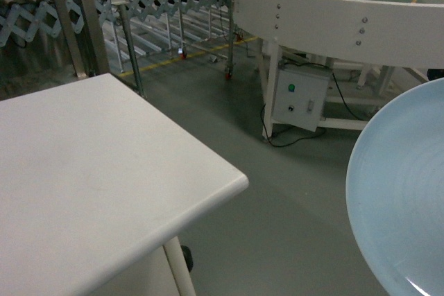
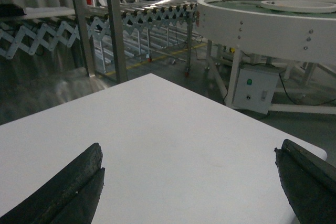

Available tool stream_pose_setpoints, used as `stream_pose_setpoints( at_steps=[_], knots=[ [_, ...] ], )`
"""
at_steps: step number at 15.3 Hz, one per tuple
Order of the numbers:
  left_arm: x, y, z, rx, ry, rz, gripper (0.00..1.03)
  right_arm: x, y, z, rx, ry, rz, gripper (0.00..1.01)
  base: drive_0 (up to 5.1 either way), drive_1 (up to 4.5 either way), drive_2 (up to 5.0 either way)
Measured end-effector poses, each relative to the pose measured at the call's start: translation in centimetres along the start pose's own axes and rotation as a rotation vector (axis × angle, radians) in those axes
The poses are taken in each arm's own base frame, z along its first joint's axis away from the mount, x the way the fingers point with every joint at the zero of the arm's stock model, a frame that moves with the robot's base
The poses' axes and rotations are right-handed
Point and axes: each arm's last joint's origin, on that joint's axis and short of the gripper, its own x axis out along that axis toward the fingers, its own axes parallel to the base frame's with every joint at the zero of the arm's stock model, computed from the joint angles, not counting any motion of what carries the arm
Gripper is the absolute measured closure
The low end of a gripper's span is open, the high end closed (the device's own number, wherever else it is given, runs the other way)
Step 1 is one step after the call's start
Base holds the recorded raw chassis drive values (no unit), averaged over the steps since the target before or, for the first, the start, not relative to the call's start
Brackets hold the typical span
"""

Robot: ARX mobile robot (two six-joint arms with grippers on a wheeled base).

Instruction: Place blue tray on left shelf second layer neatly

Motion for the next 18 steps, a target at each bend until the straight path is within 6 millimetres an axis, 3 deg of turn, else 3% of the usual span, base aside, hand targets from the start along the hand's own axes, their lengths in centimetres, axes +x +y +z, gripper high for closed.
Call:
stream_pose_setpoints(
  at_steps=[6, 12, 18],
  knots=[
    [0.00, 0.01, 0.02, 0.000, -0.002, 0.002, 0.05, 0.00, 0.00, 0.01, 0.000, -0.002, 0.000, 0.99, 4.4, 0.09, -4.3],
    [0.00, 0.01, 0.01, 0.000, -0.001, 0.000, 0.05, 0.01, 0.01, -0.02, 0.000, 0.001, 0.003, 0.99, -1.0, -0.85, -1.1],
    [0.00, 0.00, 0.01, 0.000, -0.001, 0.002, 0.05, 0.00, 0.01, -0.01, 0.000, 0.000, 0.003, 0.99, 3.0, -2.67, -5.5]
  ],
)
